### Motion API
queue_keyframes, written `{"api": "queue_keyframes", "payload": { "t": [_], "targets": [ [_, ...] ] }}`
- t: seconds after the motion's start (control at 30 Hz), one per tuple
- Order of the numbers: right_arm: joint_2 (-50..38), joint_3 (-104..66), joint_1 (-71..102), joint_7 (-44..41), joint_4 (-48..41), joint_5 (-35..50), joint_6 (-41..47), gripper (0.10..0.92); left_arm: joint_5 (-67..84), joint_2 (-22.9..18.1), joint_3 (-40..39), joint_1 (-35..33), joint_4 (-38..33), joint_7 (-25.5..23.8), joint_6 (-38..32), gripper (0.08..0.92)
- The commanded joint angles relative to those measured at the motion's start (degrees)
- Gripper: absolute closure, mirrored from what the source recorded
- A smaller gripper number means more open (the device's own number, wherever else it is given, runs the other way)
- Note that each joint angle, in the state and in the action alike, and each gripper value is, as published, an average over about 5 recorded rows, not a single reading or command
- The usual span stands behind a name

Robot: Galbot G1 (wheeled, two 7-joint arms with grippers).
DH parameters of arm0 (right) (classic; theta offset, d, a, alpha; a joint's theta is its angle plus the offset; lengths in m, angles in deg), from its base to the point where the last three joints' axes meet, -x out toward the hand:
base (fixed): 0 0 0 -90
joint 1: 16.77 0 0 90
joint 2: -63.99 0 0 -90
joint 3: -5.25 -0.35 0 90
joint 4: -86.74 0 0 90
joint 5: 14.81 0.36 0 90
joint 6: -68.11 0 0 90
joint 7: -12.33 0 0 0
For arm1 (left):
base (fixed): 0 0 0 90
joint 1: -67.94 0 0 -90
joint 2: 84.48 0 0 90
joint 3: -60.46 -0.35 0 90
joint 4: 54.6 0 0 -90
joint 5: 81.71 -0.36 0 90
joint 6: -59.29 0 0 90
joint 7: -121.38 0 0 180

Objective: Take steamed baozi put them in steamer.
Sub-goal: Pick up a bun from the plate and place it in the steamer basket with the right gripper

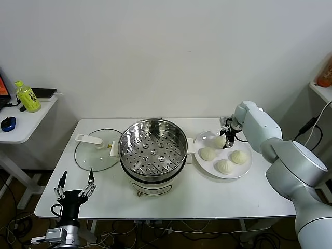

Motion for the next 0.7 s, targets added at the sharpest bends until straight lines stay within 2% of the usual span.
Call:
{"api": "queue_keyframes", "payload": {
  "t": [0.03, 0.7],
  "targets": [
    [0.1, -1.2, 0.0, -0.2, -0.1, -1.0, 0.0, 0.316, -0.1, 0.0, 0.0, 0.0, 0.0, 0.0, 0.0, 0.177],
    [-0.9, -2.1, -1.7, -1.2, 3.1, 0.3, -1.4, 0.367, -0.1, -0.3, 0.4, -0.1, 0.2, 0.2, -0.1, 0.177]
  ]
}}
